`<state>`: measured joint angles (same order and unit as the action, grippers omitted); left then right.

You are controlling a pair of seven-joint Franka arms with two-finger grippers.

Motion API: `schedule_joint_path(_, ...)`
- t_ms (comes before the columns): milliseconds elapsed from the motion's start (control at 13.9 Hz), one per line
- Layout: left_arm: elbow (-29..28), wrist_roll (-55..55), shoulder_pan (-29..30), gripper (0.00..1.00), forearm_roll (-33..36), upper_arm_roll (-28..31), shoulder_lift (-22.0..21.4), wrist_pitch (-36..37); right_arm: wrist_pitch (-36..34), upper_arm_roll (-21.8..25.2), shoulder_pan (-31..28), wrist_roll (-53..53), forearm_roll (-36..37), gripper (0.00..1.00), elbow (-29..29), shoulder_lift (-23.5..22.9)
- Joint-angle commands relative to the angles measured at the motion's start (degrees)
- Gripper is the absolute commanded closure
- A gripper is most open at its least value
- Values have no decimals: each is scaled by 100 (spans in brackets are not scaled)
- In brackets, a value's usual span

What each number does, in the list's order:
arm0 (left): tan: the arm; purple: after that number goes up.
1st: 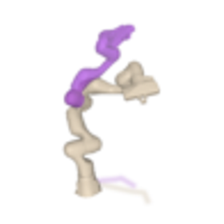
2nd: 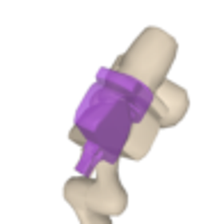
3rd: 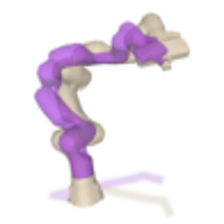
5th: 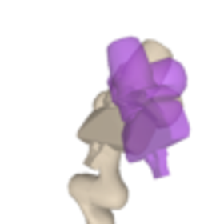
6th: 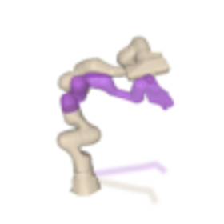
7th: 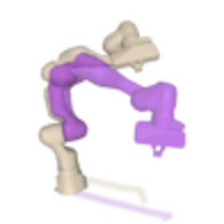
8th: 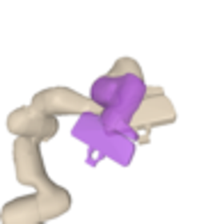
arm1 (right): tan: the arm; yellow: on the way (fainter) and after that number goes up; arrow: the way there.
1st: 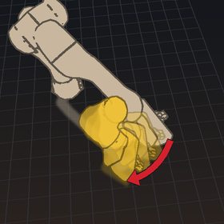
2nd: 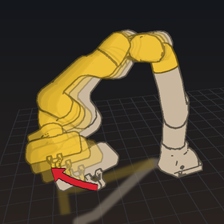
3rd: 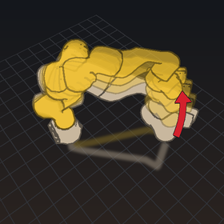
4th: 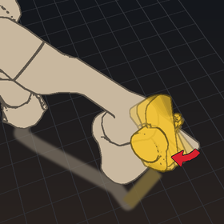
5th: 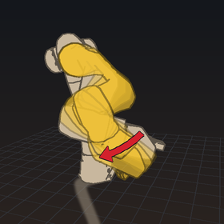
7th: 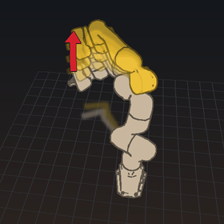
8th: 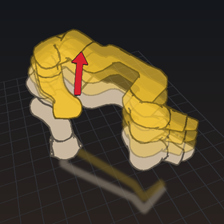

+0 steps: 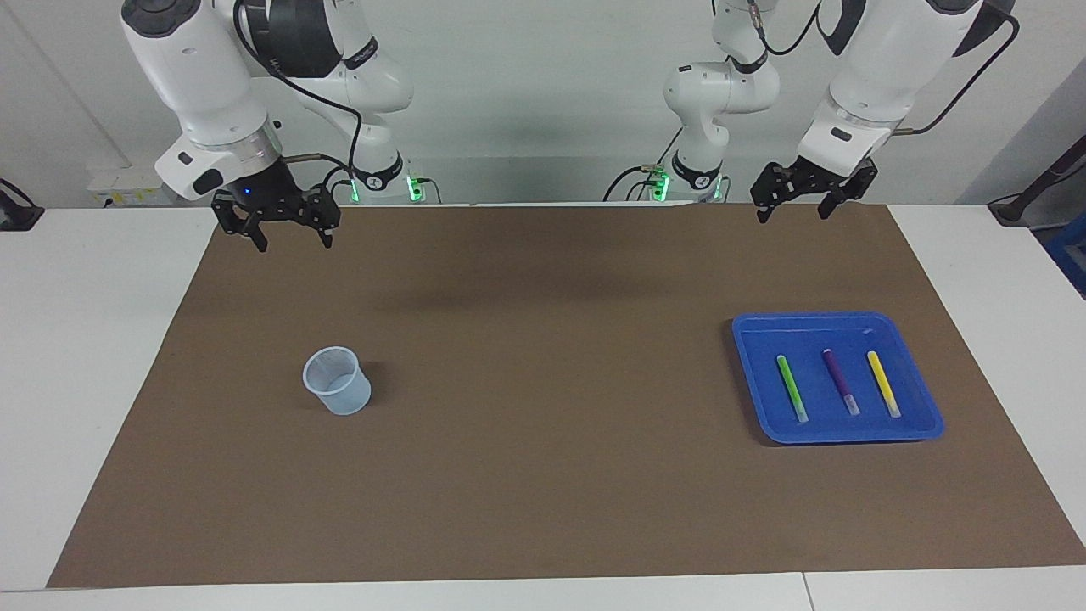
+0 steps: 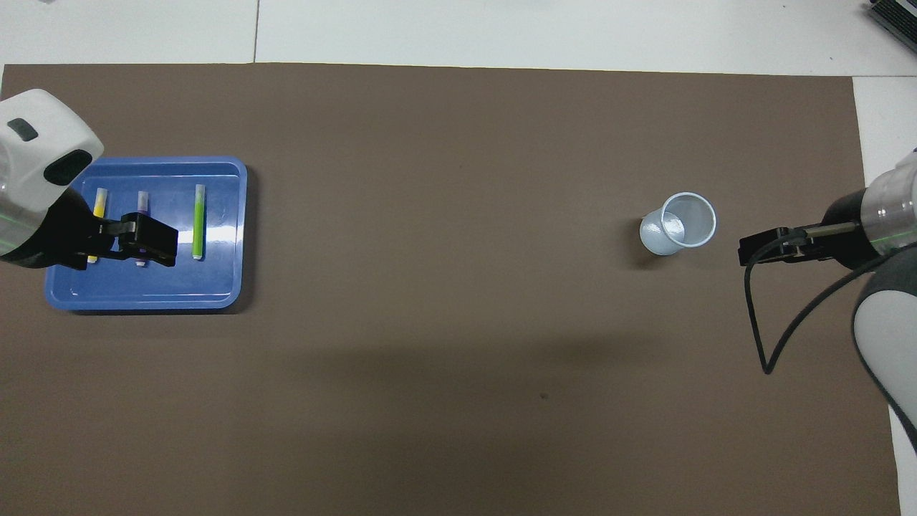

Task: Right arm passes pens to left for tray arrangement
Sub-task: 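Open the left gripper and raise it from the tray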

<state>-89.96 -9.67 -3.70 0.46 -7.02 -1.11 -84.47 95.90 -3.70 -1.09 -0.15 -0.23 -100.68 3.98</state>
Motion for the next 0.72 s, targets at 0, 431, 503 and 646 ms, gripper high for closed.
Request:
schedule_joint_path(0, -92, 53, -149, 0, -63, 105, -21, -314, 131, -8, -32, -55, 102, 0, -101, 59)
schedule_joint_path(431, -93, 35, -114, 0, -72, 87, 6, -158, 148, -8, -5, -46, 93, 0, -66, 50)
schedule_joint_path(503, -83, 35, -62, 0, -72, 87, -12, -114, 148, -8, -5, -46, 93, 0, -66, 50)
schedule_joint_path(646, -110, 35, -61, 0, -72, 78, -4, -192, 148, -8, 12, -46, 93, 0, -66, 50)
